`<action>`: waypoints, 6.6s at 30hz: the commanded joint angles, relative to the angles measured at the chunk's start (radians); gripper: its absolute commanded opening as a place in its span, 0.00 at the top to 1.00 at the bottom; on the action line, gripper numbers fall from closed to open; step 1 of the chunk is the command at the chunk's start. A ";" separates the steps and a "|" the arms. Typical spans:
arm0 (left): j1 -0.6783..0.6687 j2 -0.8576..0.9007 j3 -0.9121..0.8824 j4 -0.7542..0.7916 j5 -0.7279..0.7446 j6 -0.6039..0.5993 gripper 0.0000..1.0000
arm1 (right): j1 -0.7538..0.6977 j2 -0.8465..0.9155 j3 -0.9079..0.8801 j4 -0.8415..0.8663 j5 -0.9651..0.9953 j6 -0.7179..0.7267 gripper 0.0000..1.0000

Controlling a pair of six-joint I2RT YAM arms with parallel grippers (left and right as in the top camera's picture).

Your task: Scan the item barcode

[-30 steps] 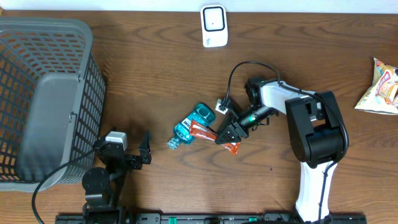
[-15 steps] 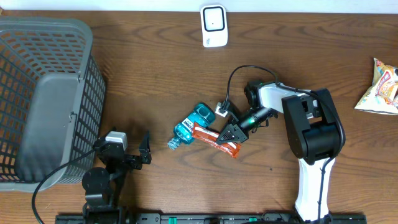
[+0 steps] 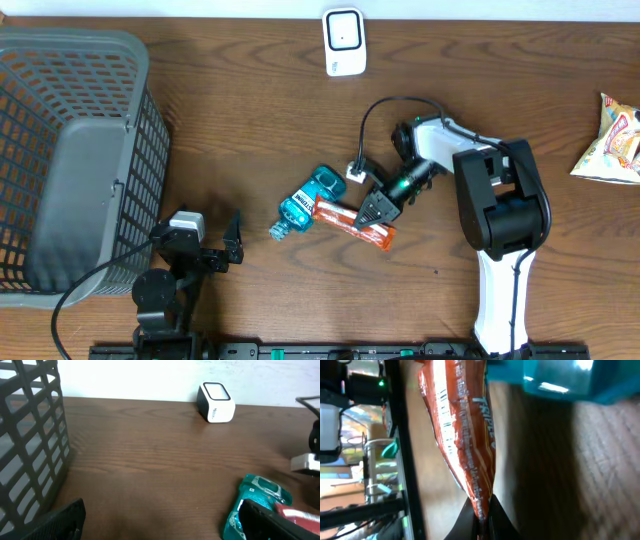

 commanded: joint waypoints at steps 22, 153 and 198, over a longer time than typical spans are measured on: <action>0.000 -0.002 -0.027 -0.013 0.006 0.006 0.02 | -0.006 -0.329 0.207 -0.481 -0.217 -0.257 0.99; 0.000 -0.002 -0.027 -0.013 0.006 0.006 0.02 | 0.182 0.197 0.251 1.961 1.623 -0.203 0.99; 0.000 -0.002 -0.027 -0.013 0.006 0.006 0.02 | 0.098 -0.343 0.275 0.969 1.390 0.135 0.96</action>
